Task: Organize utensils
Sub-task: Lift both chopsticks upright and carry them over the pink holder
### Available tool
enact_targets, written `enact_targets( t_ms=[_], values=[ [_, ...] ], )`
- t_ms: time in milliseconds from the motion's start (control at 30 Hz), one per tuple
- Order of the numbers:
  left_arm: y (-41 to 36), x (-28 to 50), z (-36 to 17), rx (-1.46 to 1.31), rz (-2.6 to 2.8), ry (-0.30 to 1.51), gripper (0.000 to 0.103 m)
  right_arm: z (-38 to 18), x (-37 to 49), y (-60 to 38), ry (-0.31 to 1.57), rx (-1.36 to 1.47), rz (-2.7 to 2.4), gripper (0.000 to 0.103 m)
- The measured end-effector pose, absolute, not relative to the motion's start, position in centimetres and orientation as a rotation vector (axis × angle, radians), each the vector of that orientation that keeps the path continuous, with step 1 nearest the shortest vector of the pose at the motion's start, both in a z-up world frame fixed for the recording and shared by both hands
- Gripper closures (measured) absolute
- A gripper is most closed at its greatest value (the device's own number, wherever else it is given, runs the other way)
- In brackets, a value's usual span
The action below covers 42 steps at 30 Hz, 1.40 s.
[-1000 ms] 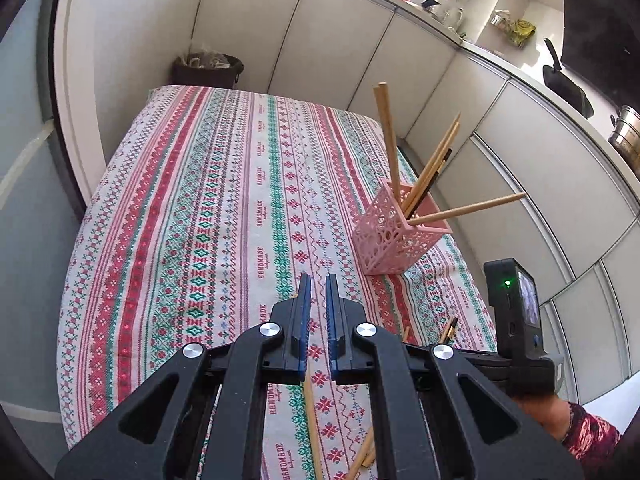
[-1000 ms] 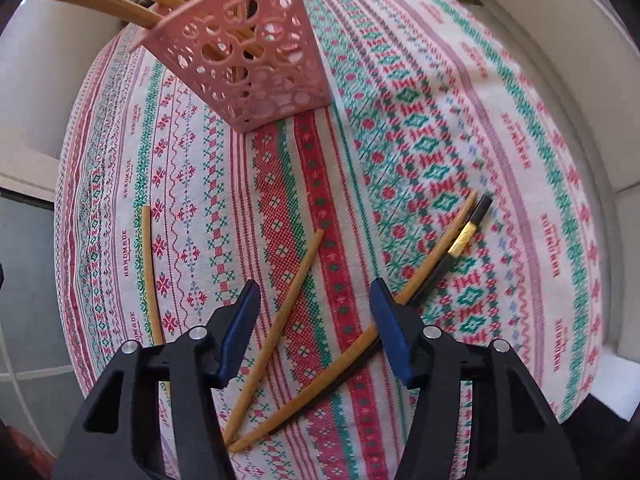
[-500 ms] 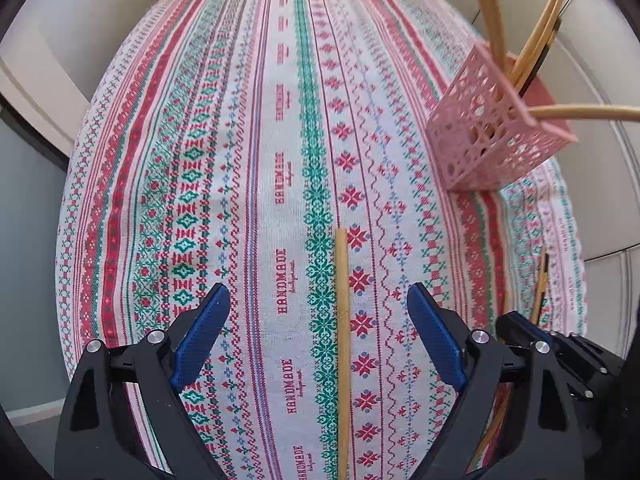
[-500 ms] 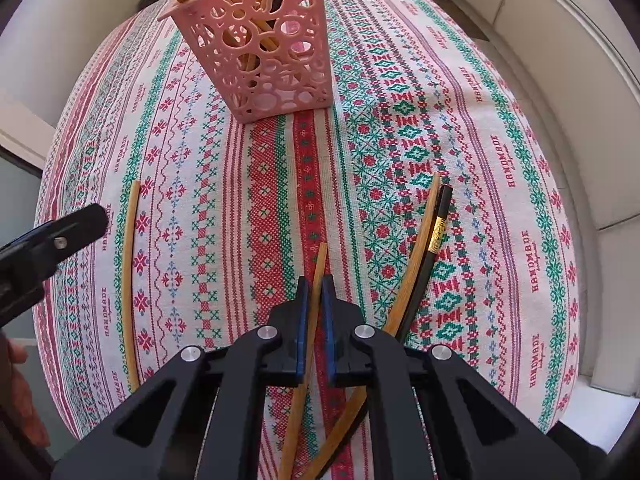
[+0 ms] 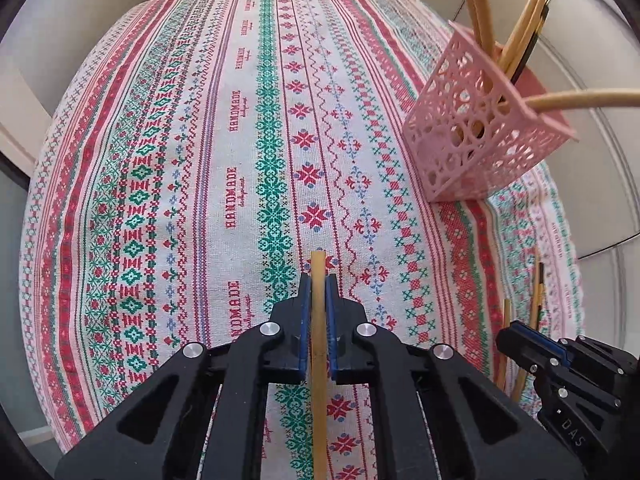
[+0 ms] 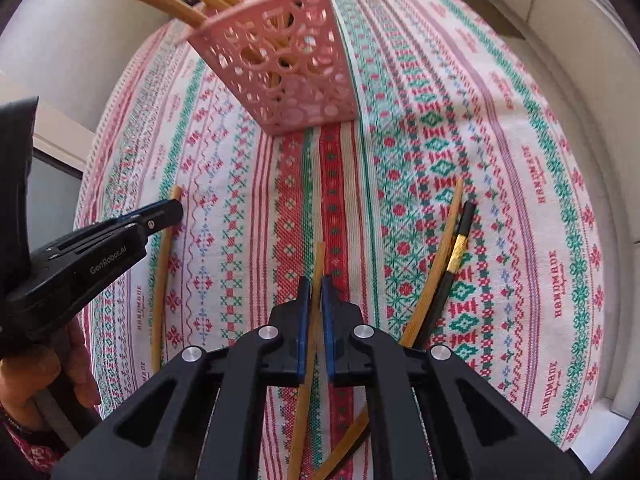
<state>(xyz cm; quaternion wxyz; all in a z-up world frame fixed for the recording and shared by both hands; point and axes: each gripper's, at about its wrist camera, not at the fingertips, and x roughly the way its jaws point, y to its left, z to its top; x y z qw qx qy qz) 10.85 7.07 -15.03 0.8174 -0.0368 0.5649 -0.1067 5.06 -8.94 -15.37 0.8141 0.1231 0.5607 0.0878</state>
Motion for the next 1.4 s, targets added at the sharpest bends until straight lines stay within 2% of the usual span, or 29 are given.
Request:
enact_targets(
  t_ms=[133,367,533,700,1100,1400],
  values=[
    [9.2,8.9,-11.3,-0.172,-0.318,1.069,0.097,-11.4,2.7,-9.3,0.995,0.226,0.255,0.097],
    [8.9,5.1,-6.8,-0.166,-0.386,0.934,0.097,-6.0,-0.9,-9.4,0.785,0.201,0.315,0.098],
    [7.6,3.1,-3.2,-0.125,-0.409,0.721,0.097,-3.1,-2.7,-8.1,0.671,0.164,0.344,0.098],
    [6.6,0.3,0.0,-0.033,-0.402,0.505,0.097,-1.0,-3.1,-9.2,0.621,0.185,0.343,0.098],
    [6.6,-1.6,3.9,-0.037,-0.350,0.426,0.097,2.9,-3.0,-13.5,0.563,0.270,0.327,0.097],
    [6.4,-2.4,10.4,-0.024,-0.343,0.294,0.097,8.3,-2.6,-17.3,0.499,0.343,0.307,0.097]
  ],
)
